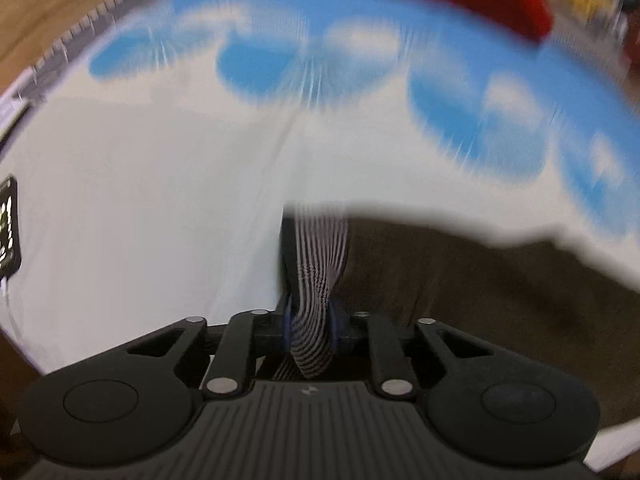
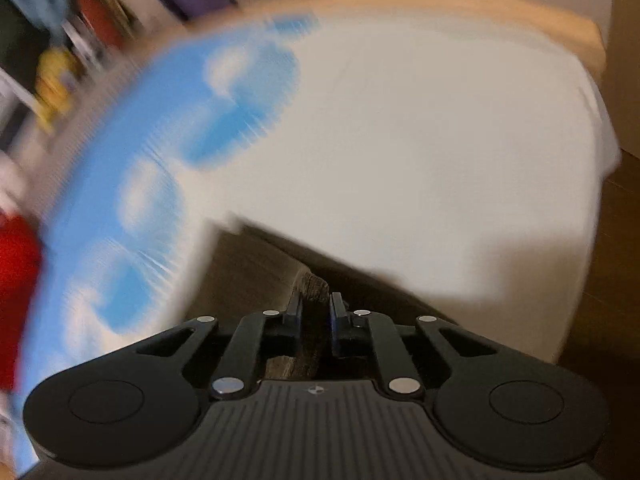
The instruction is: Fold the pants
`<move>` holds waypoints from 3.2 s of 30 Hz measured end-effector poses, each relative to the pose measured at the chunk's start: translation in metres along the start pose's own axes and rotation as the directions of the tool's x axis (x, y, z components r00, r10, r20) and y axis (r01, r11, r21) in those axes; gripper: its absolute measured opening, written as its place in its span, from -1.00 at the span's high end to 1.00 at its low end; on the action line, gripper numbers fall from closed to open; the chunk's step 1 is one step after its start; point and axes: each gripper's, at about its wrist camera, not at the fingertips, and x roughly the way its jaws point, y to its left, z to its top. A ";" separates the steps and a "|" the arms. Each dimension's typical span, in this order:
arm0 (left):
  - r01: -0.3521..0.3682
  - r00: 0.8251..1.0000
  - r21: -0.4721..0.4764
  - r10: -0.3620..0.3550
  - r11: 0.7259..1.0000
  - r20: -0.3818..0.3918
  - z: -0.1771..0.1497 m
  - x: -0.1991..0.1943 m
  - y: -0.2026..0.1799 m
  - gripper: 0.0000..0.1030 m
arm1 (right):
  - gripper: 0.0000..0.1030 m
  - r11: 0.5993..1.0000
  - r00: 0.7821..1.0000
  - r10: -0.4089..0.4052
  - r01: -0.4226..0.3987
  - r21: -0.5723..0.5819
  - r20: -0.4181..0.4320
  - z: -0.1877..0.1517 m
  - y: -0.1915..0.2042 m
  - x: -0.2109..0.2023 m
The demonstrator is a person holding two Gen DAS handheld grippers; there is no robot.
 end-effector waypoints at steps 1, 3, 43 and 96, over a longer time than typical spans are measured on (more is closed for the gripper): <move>0.019 0.999 -0.020 -0.018 1.000 0.033 0.000 -0.009 0.004 0.65 | 0.76 0.998 0.998 0.053 -0.054 0.019 0.045 0.003 0.001 -0.015; -0.006 1.000 -0.035 0.005 0.999 -0.002 -0.005 -0.009 0.013 0.65 | 0.76 0.996 0.990 0.080 -0.083 0.022 0.116 0.004 0.001 -0.036; -0.154 0.956 0.302 0.218 0.941 -0.194 -0.005 0.091 -0.075 0.94 | 0.46 0.879 0.978 0.088 -0.166 -0.447 -0.190 -0.058 0.116 0.041; 0.371 0.925 0.417 -0.288 0.830 -0.250 -0.004 0.114 -0.300 0.85 | 0.59 0.933 0.951 0.062 -0.163 -0.321 -0.302 -0.095 0.185 0.084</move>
